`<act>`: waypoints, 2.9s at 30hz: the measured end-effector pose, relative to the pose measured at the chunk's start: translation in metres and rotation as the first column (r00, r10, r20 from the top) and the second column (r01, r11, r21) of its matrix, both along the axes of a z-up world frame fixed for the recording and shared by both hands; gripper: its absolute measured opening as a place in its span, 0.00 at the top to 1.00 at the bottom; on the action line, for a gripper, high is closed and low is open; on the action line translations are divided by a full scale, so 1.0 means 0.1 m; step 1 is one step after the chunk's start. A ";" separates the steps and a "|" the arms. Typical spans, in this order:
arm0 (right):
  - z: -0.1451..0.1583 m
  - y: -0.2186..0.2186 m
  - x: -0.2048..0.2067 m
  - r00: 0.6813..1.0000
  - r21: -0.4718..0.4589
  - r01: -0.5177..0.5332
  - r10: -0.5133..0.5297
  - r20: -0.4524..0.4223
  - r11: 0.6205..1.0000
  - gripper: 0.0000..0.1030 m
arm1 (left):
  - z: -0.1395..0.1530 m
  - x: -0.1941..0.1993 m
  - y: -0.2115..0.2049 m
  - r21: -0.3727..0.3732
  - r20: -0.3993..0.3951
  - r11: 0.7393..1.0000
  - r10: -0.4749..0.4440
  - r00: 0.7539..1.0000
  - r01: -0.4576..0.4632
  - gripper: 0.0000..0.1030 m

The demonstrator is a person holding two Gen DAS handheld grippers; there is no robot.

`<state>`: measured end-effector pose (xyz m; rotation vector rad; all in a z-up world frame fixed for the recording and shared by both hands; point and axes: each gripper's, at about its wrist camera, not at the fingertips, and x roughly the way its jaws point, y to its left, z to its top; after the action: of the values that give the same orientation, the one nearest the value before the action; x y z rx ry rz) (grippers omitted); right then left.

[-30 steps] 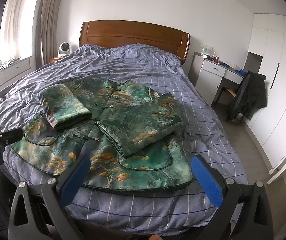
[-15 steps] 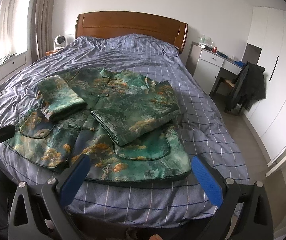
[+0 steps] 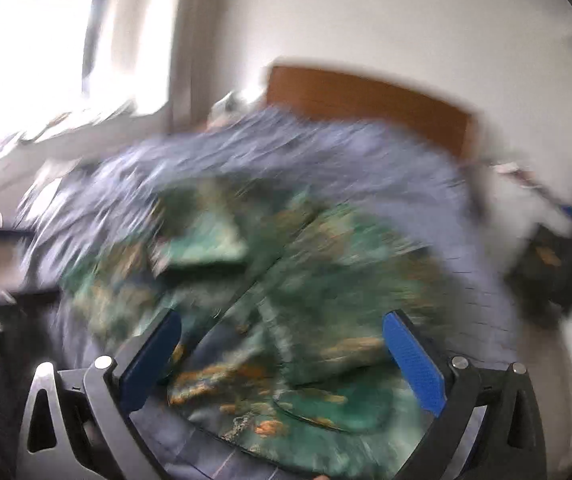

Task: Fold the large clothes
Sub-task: 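Grasp the folded sleeve cuff with the right gripper and lift it outward, then grasp the other sleeve with the left gripper and pull it outward while the right gripper releases its sleeve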

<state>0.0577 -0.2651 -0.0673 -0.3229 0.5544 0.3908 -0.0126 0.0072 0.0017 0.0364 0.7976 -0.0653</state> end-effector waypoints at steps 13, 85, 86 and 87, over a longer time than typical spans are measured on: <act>-0.65 -0.31 1.35 0.958 -0.078 0.072 -0.091 -0.273 0.994 0.89 | -0.12 0.04 0.26 0.004 -0.057 0.997 0.076 0.996 -0.076 0.01; -0.60 -1.72 -0.03 0.856 0.312 0.514 -0.454 -0.247 0.799 0.24 | -0.83 1.01 2.06 -0.124 -0.225 0.987 0.070 0.972 -0.100 0.14; -0.67 -1.81 0.03 0.849 0.325 0.523 -0.447 -0.283 0.788 0.24 | -0.90 1.02 1.94 -0.121 -0.238 0.990 0.041 0.970 -0.072 0.14; -0.73 -1.88 0.08 0.844 0.333 0.527 -0.435 -0.315 0.781 0.24 | -0.95 1.03 1.84 -0.114 -0.250 0.992 0.022 0.968 -0.052 0.14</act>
<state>0.0653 -0.4529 -0.1402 0.2803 0.7338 0.0285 0.0908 0.1910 -0.0929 -0.1022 1.0440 -0.0834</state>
